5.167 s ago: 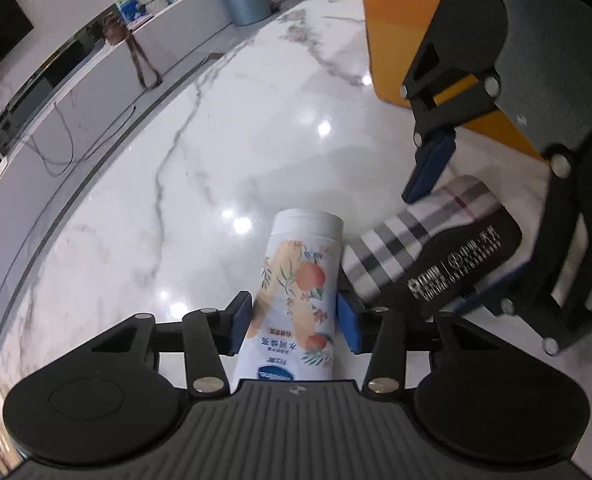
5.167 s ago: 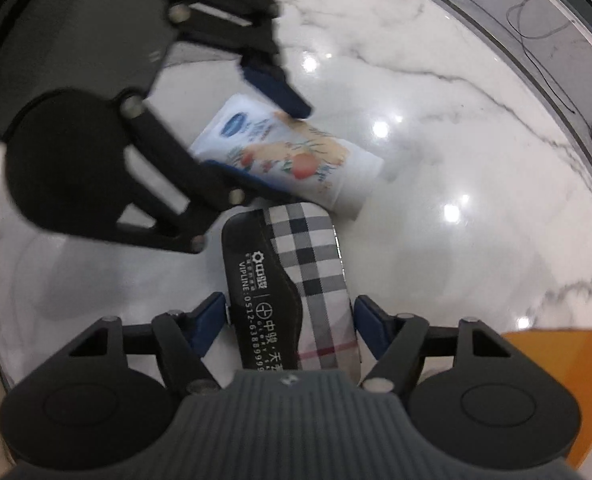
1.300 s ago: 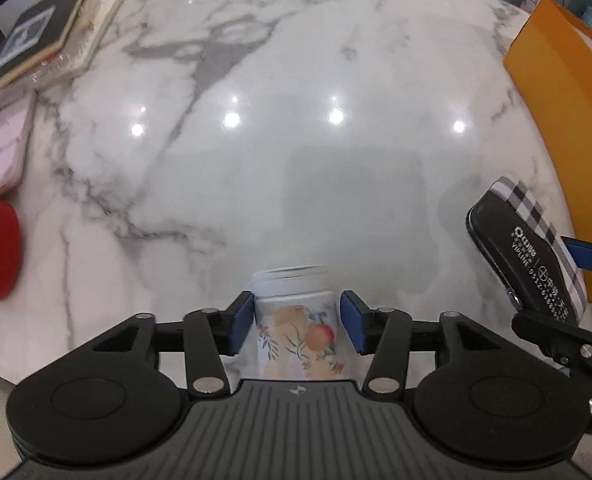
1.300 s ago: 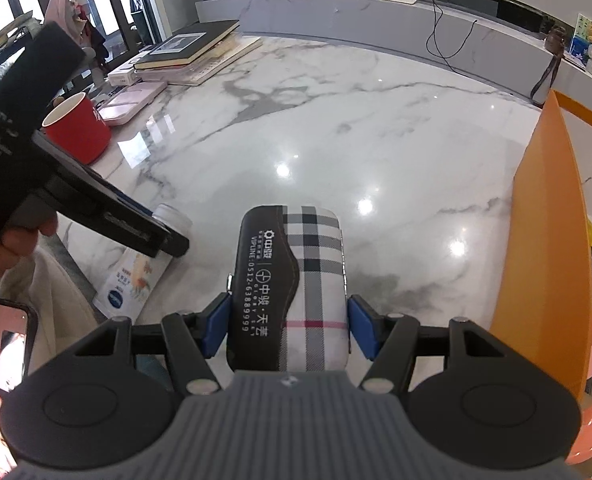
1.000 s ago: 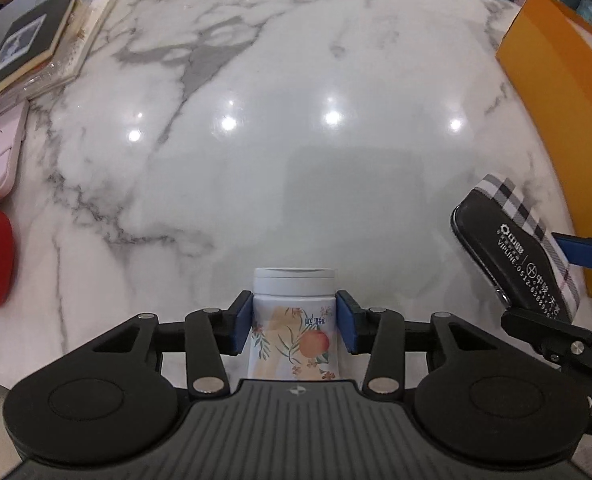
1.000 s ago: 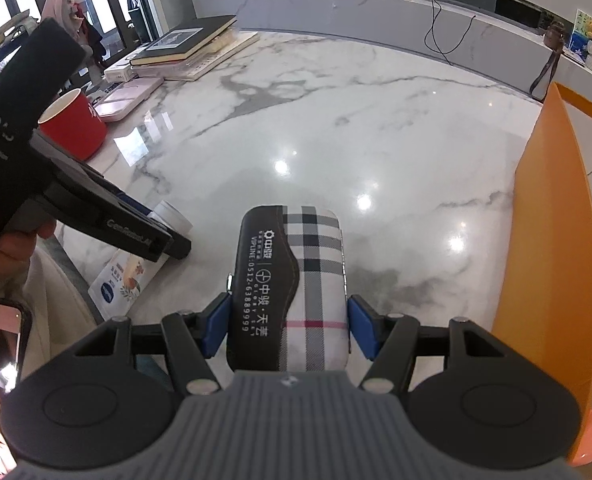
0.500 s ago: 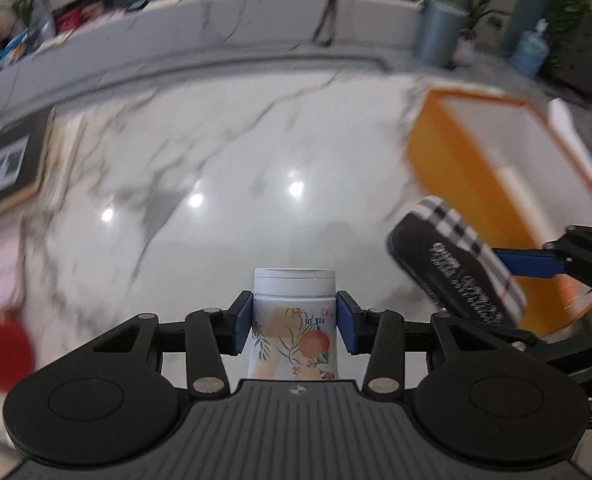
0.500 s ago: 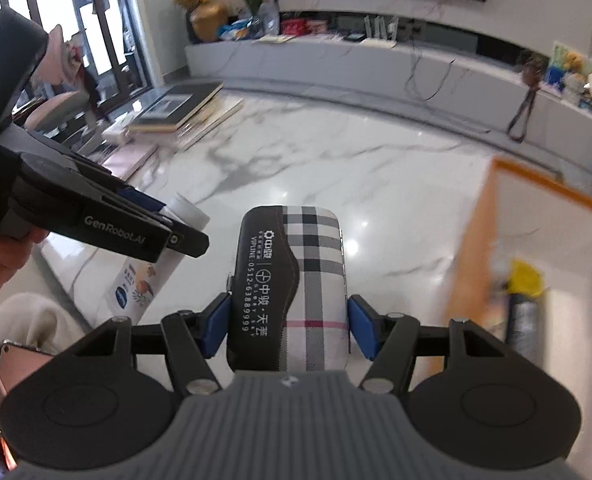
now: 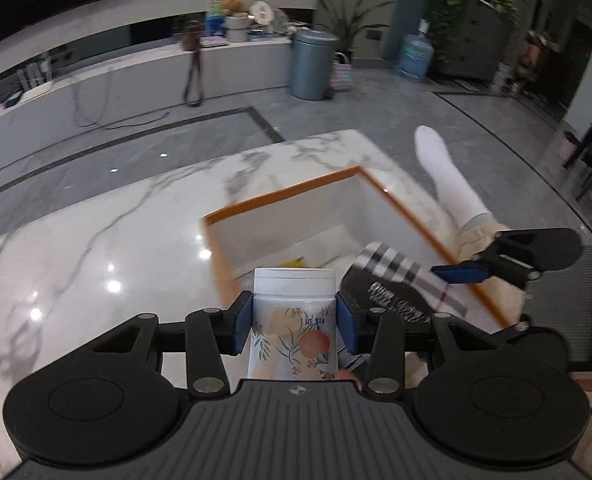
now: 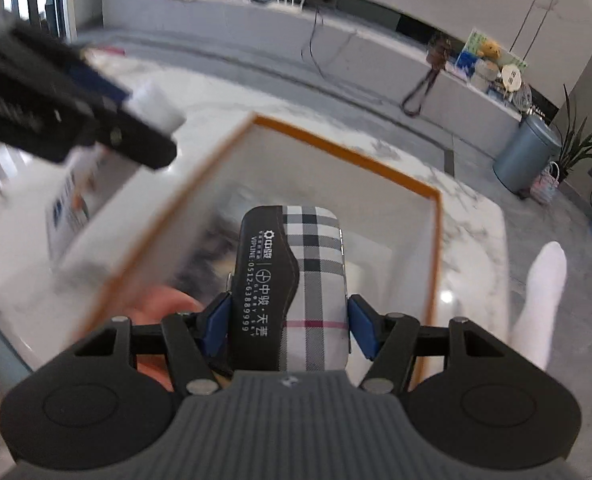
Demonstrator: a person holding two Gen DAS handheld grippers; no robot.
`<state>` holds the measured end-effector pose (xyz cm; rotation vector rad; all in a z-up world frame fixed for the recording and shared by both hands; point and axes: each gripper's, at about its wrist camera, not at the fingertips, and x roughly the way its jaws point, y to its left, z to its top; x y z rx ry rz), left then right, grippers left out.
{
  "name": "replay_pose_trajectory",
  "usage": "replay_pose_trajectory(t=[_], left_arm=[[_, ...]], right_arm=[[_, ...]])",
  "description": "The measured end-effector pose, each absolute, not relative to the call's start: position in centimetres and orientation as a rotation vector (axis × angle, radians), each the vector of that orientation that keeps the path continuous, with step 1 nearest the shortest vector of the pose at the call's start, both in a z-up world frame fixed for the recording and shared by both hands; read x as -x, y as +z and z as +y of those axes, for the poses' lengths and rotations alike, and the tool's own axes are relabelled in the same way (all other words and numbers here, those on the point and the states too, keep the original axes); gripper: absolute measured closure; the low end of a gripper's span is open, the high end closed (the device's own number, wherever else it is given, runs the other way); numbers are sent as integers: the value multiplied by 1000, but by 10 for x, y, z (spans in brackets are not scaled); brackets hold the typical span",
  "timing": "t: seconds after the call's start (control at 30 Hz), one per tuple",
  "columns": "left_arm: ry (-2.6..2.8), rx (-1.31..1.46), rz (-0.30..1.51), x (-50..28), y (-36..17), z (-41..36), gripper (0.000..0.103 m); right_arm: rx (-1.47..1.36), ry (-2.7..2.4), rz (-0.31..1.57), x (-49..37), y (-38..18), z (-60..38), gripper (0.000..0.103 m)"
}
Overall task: Organize rigid objects
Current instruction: 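Carry the pencil case and lotion tube over the orange box, then lower the pencil case and lotion tube into the orange box, open both tools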
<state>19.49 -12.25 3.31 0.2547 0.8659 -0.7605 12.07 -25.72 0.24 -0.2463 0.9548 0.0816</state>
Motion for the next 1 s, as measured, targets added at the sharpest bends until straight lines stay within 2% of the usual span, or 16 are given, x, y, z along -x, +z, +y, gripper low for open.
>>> replay_pose_trajectory(t=[0.37, 0.63, 0.73, 1.0], left_arm=[[-773, -288, 911, -227, -3, -183, 53], [-744, -295, 947, -251, -22, -194, 53], [-750, -289, 956, -255, -26, -196, 53], [-745, -254, 979, -266, -36, -206, 53]], right_arm=[[418, 72, 1026, -166, -32, -276, 41], [379, 80, 1074, -185, -50, -283, 40], [360, 68, 1091, -184, -51, -286, 44], [325, 68, 1050, -176, -32, -293, 46]])
